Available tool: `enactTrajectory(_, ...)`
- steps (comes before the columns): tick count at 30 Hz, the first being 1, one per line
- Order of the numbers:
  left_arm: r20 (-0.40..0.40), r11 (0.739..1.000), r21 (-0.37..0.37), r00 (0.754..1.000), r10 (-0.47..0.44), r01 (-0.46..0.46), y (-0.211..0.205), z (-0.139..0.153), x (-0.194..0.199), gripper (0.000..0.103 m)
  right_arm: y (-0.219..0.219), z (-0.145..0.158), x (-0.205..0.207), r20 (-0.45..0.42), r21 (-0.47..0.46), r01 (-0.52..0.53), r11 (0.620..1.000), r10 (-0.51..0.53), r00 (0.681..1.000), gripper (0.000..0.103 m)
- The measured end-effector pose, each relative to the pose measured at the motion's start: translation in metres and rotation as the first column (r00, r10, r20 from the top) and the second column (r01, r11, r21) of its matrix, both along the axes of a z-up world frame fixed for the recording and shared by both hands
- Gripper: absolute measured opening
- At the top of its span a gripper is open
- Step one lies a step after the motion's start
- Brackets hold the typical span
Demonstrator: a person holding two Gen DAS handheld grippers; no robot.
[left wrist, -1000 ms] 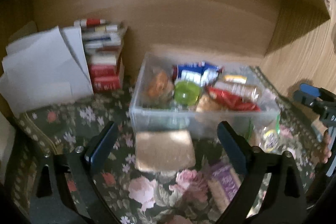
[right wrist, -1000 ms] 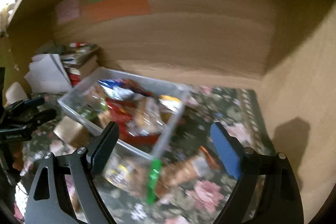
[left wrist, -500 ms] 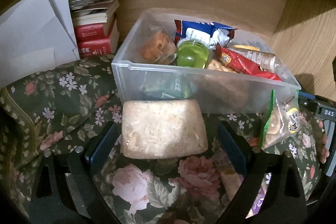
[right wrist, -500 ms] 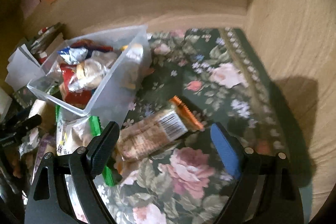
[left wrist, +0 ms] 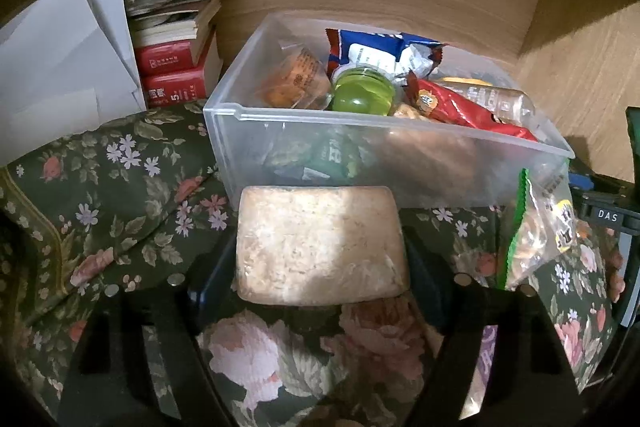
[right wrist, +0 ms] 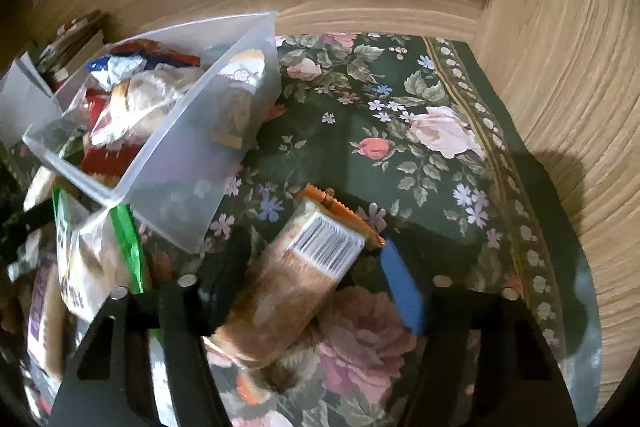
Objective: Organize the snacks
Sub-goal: 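Grasp the wrapped bread slab with the left gripper while the right grasps the orange-wrapped bar, then lower the bread slab and orange bar into the clear box, open both grippers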
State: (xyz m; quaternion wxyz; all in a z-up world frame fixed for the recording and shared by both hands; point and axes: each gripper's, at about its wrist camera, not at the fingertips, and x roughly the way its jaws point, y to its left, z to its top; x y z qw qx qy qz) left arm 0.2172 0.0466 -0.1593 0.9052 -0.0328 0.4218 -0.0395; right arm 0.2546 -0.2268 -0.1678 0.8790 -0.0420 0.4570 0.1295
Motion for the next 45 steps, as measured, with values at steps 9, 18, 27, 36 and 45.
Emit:
enactTrajectory(9,0.035,1.000,-0.023,0.999,0.021,-0.020,0.007,0.016,-0.032,0.077,-0.005,0.010,-0.029,0.042,-0.044,-0.023,0.999,0.025,0.999,0.029)
enactTrajectory(18,0.126,0.999,-0.036,0.992,0.030,-0.026,0.008,0.055,-0.047,0.077,-0.014,0.045,-0.040,0.121,0.000,-0.003,1.000,0.003,0.993,0.029)
enactTrajectory(27,0.218,0.999,-0.035,0.976,0.004,0.004,-0.002,0.095,-0.036,0.077,0.009,0.099,-0.041,0.258,0.057,-0.047,0.997,0.031,0.966,0.029)
enactTrajectory(36,0.243,0.999,-0.052,0.970,0.004,0.009,-0.003,0.114,-0.006,0.077,0.040,0.120,-0.023,0.319,0.101,-0.112,0.988,0.075,0.945,0.029)
enactTrajectory(45,0.197,0.999,-0.046,0.980,0.017,-0.008,-0.001,0.099,0.030,0.077,0.070,0.111,0.015,0.286,0.116,-0.138,0.984,0.099,0.953,0.029)
